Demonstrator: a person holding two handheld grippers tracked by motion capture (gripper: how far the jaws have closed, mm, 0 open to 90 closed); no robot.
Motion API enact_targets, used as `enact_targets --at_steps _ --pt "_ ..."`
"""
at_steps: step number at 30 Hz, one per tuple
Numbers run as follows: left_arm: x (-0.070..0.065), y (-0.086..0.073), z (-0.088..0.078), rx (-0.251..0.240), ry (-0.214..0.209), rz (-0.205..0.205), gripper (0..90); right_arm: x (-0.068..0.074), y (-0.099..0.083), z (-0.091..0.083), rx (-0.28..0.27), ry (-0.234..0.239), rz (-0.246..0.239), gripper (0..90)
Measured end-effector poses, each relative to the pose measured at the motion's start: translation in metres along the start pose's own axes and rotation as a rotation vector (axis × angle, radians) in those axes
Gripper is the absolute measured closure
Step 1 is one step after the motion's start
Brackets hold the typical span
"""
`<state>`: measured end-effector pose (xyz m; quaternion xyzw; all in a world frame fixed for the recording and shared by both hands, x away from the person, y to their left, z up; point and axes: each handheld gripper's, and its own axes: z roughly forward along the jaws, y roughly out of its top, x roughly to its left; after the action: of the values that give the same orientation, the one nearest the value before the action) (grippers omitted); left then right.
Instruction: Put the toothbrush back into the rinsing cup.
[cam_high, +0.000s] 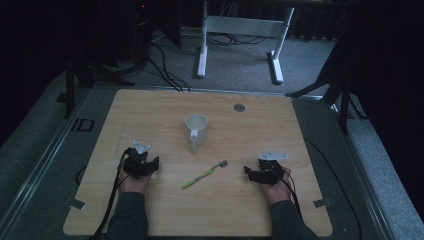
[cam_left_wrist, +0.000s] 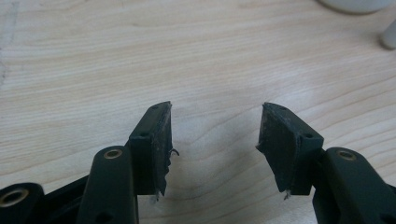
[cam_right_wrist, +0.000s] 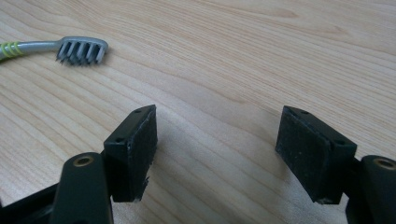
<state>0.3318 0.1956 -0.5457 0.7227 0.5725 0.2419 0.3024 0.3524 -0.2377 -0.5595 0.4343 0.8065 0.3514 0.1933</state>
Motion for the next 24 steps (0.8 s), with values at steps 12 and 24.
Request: enact_targets --at_steps 12,24 --pt "0.000 0.010 -0.029 -0.055 -0.074 0.023 45.2 0.000 0.000 0.000 0.001 0.000 0.000 28.6" --pt "-0.012 0.022 -0.048 -0.098 -0.134 0.083 44.6 0.000 0.000 0.000 0.000 0.000 0.001 28.6"
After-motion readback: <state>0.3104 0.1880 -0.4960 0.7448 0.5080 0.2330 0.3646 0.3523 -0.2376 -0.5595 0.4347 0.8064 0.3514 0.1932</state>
